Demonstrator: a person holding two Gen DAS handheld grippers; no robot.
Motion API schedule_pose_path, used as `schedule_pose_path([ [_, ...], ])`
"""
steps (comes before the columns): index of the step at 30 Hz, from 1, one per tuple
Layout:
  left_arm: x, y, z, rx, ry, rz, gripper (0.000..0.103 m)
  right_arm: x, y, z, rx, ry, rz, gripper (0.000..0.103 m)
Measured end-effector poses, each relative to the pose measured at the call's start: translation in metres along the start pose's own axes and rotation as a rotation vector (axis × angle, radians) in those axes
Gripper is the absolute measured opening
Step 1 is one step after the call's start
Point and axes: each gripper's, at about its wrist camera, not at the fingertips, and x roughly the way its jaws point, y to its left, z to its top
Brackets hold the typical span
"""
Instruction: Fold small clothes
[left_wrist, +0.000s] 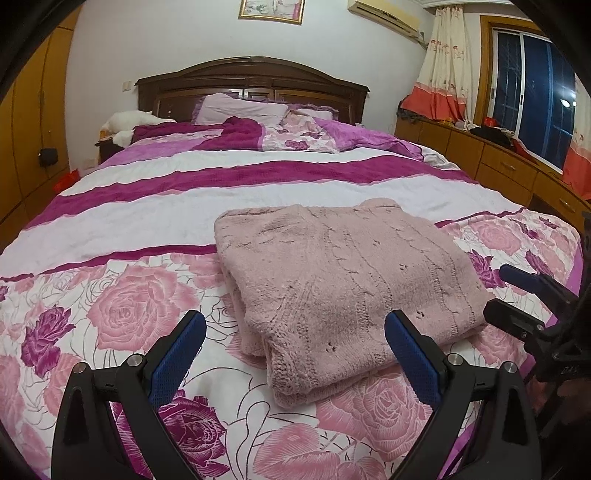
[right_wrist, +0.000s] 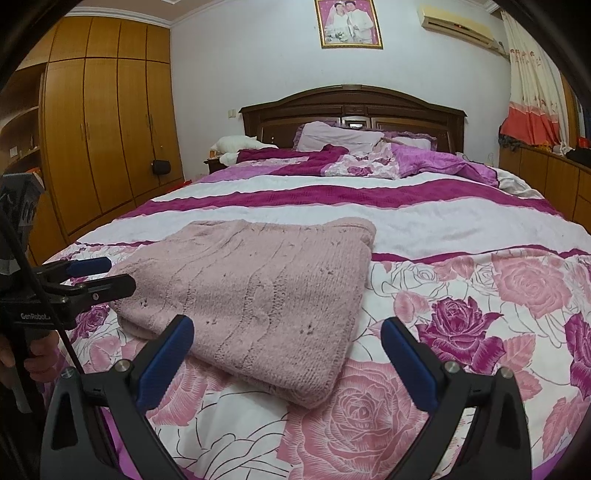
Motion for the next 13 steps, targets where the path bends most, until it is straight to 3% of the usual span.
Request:
schedule_pose_path([
  [13,0.0041,-0.0045,-0.001,0.021,0.013,0.012,0.079,0.0011,0.0,-0.0007,0.004,0.009,0.003,0.103],
])
